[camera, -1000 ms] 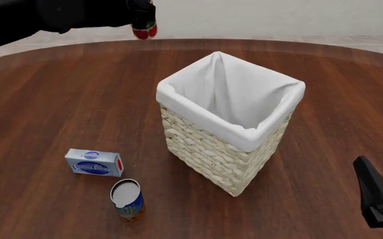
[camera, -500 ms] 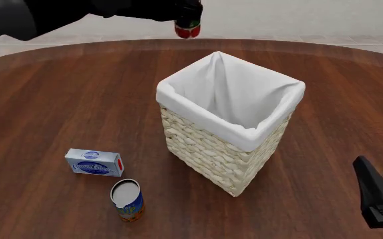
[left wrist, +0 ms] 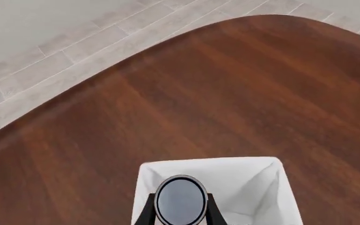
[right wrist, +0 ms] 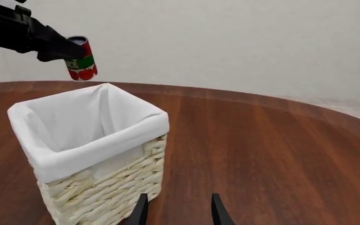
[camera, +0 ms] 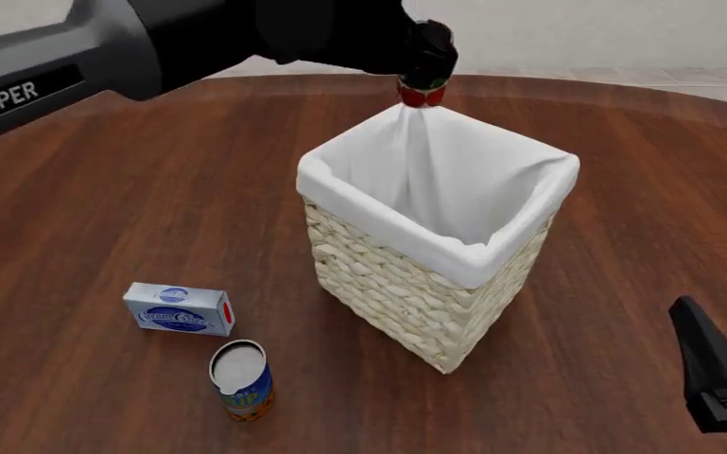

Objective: Pick up the tomato sauce, and put it in the basket.

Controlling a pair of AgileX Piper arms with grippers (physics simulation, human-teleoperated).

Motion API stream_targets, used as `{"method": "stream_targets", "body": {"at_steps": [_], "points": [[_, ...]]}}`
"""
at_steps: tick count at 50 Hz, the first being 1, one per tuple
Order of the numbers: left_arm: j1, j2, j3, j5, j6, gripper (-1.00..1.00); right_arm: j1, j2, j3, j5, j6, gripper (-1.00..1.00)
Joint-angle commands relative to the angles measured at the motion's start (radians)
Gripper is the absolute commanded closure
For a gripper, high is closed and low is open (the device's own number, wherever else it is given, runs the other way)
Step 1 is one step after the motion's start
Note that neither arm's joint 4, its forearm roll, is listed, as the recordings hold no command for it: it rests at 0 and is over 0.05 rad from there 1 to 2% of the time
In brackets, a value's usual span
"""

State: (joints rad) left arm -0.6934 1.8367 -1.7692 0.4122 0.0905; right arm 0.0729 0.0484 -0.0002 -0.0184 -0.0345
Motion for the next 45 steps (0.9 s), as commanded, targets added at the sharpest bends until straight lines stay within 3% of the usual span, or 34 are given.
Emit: {"method": "stream_targets", "body": {"at_steps": [1, 22, 45], "points": [[-0.040, 0.036, -0.020, 0.006, 0.011, 1.00, 0.001, 0.001, 0.000, 0.000, 0.002, -1.00], [-0.054, 0.100, -0.024, 0.001, -0.002, 1.00, 0.005, 0.008, 0.000, -0.006, -0.003, -1.00], [-0.051, 0.142, 0.037, -0.021, -0.021, 1.00, 0.014, -0.004, 0.000, 0.006, -0.010, -1.00]]}}
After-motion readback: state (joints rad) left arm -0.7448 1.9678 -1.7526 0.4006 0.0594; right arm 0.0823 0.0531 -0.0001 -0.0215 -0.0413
